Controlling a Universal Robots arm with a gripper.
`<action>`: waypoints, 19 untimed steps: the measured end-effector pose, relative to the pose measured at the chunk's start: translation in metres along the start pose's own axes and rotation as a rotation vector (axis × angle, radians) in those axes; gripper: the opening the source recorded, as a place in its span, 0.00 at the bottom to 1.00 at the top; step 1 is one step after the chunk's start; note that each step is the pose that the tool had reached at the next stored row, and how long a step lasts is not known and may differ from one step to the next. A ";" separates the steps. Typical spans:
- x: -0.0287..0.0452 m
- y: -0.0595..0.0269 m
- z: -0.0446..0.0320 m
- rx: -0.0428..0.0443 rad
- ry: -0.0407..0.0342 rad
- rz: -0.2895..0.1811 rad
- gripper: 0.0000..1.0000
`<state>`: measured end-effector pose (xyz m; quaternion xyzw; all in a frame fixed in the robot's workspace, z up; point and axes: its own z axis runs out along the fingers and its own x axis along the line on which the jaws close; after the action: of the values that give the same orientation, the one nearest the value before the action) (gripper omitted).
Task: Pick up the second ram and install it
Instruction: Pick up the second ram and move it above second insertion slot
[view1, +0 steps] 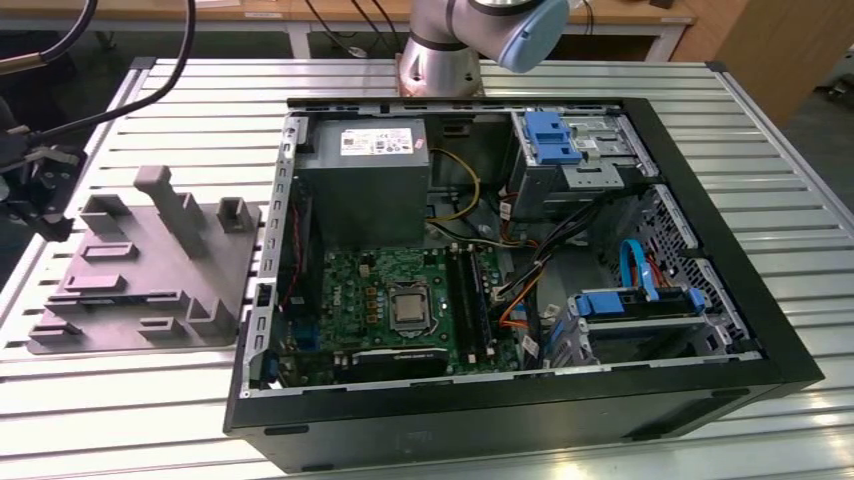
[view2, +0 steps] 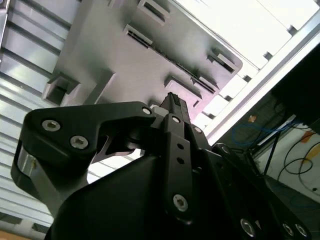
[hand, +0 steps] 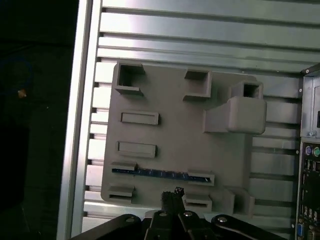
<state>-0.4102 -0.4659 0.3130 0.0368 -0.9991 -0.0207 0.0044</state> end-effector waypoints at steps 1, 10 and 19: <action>0.0000 0.0000 0.0002 0.0001 0.0007 -0.018 0.10; 0.0000 -0.0001 0.0016 0.0014 0.0076 -0.181 0.10; 0.0000 -0.0002 0.0032 0.0025 0.0143 -0.344 0.10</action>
<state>-0.4102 -0.4659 0.3097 0.2075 -0.9780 -0.0197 0.0078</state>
